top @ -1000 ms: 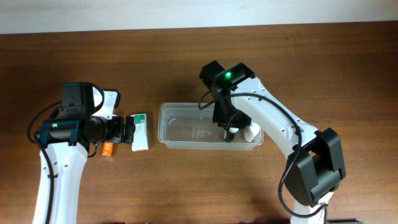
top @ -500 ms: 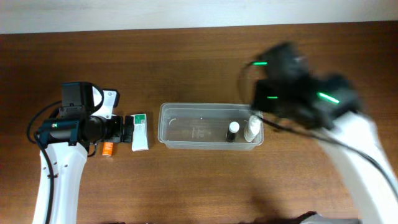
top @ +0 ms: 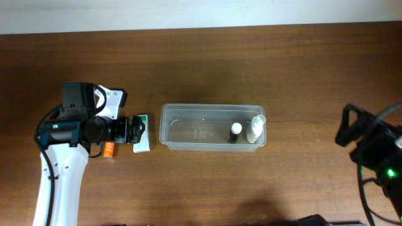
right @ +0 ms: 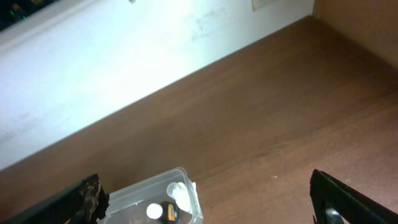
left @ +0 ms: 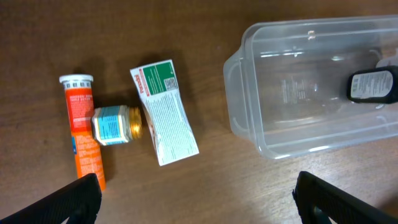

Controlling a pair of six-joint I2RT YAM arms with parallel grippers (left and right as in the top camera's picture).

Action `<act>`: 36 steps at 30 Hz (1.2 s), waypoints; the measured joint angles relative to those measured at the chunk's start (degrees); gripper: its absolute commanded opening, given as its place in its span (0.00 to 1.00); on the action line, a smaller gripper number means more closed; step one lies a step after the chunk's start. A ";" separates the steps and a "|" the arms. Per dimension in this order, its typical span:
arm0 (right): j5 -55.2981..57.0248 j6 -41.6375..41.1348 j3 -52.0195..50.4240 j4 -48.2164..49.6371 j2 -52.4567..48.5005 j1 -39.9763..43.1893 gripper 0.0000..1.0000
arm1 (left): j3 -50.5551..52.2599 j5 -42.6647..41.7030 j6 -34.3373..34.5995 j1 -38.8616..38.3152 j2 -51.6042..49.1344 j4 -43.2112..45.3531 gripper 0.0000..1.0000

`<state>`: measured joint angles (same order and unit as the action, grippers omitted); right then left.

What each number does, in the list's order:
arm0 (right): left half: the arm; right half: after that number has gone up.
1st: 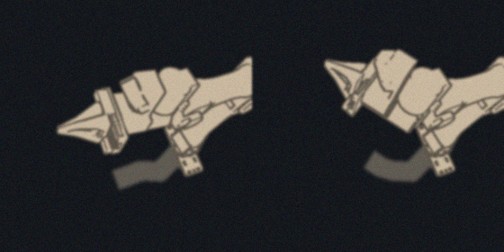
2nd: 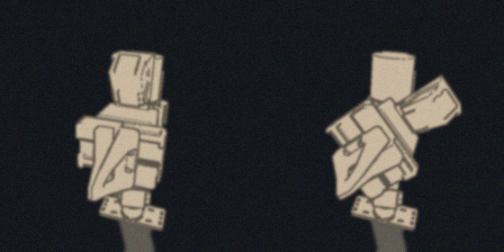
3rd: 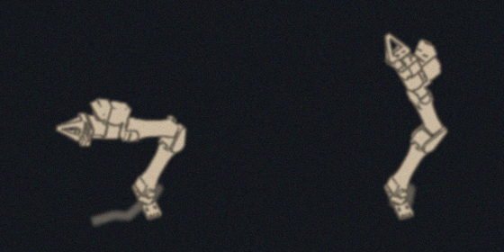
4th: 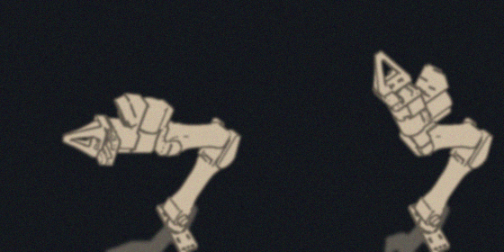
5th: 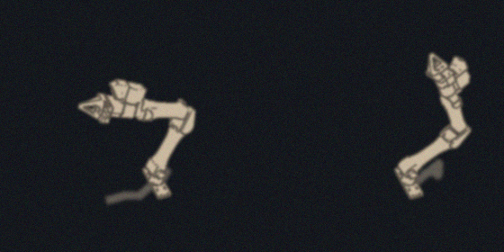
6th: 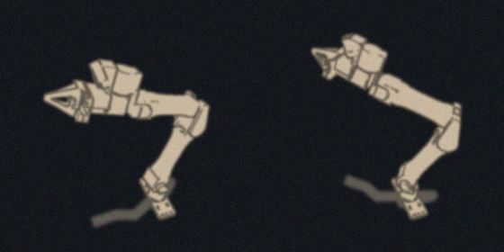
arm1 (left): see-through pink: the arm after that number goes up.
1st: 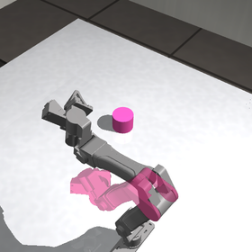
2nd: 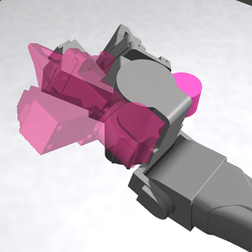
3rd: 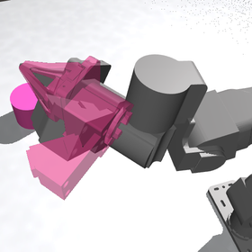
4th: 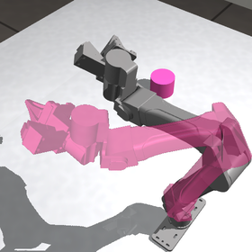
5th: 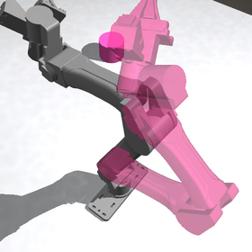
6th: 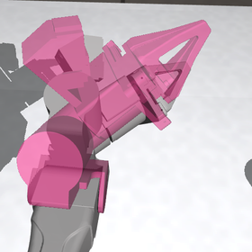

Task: Pack container

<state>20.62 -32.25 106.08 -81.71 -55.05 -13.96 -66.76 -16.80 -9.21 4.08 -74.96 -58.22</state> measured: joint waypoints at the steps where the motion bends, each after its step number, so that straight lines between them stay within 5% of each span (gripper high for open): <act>1: 0.00 -0.04 0.00 -0.02 0.66 0.00 0.98 | 0.00 -0.04 0.00 0.00 0.00 0.31 1.00; 17: 0.24 -0.04 -0.02 -0.13 2.71 0.00 0.98 | -9.55 7.23 5.55 9.81 -1.75 -4.90 0.95; 27: 0.37 -0.07 -0.02 -0.13 2.71 0.00 0.98 | -9.60 9.84 0.11 9.46 -21.11 -2.12 0.94; 31: 0.37 -0.04 -0.02 -0.13 2.71 0.00 0.98 | -9.60 11.21 -2.38 9.51 -26.38 0.92 0.77; 36: 0.37 -0.09 -0.02 -0.11 2.71 0.00 0.98 | -9.60 13.70 -5.68 9.51 -31.19 5.49 0.76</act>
<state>20.99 -32.34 106.06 -81.82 -52.34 -13.96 -76.36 -3.09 -14.90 13.58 -106.15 -52.73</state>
